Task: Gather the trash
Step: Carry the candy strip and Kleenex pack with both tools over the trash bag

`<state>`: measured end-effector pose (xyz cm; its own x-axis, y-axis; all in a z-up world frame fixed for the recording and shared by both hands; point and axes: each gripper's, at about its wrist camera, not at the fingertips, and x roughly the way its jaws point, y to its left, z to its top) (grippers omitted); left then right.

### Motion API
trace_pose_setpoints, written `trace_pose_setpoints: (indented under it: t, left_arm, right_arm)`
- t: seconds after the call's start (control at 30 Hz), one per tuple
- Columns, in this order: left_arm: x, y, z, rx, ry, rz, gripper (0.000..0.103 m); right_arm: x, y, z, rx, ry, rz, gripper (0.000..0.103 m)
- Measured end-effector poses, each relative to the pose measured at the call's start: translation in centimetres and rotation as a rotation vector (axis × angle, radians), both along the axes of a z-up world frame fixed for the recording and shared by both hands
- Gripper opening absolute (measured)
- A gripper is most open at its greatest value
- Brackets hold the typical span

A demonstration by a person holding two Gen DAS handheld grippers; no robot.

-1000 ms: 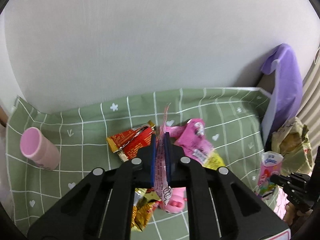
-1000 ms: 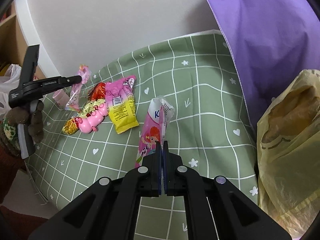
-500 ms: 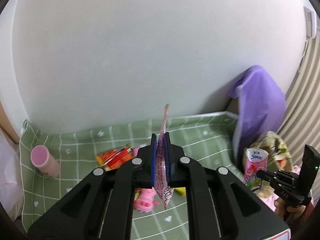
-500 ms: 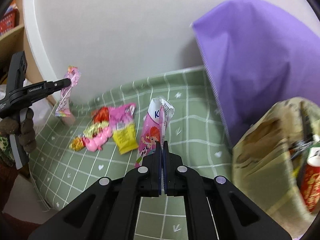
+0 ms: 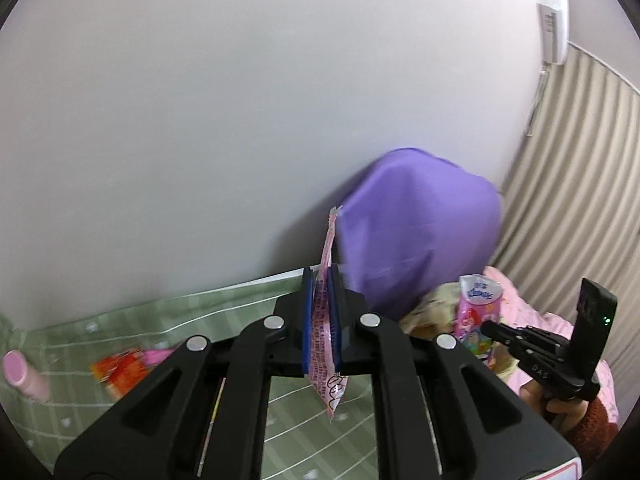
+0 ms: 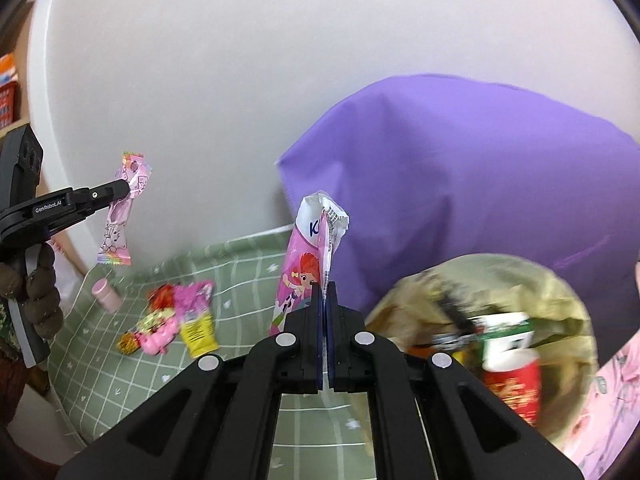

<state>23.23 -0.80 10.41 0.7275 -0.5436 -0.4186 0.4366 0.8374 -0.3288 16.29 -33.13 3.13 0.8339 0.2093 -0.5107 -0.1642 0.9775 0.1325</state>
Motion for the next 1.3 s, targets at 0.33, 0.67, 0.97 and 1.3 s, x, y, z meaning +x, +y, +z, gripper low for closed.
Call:
trace_pose_setpoints:
  t: [0.33,0.67,0.97,1.3]
  left_arm:
    - [-1.2,-11.7,2.8,-0.019,-0.080,-0.252,0.007]
    - [-2.3,-23.0,2.2,-0.062,-0.047,-0.454,0.007]
    - [-2.4,-31.1,-3.0,0.029,0.036,-0.537,0.007]
    - [-0.9,-30.3,-4.9,0.042,0.048,-0.492,0.007]
  right_arm:
    - [-4.2,-7.6,2.6,-0.015,-0.075,-0.179,0.004]
    - [-7.8,-15.2,3.9,-0.043,-0.103,-0.331,0.004]
    - [-9.2,-19.2,3.1,-0.046,-0.071,-0.396,0.004]
    - [-7.0,-17.7,0.6,-0.012,-0.004,-0.326,0.004]
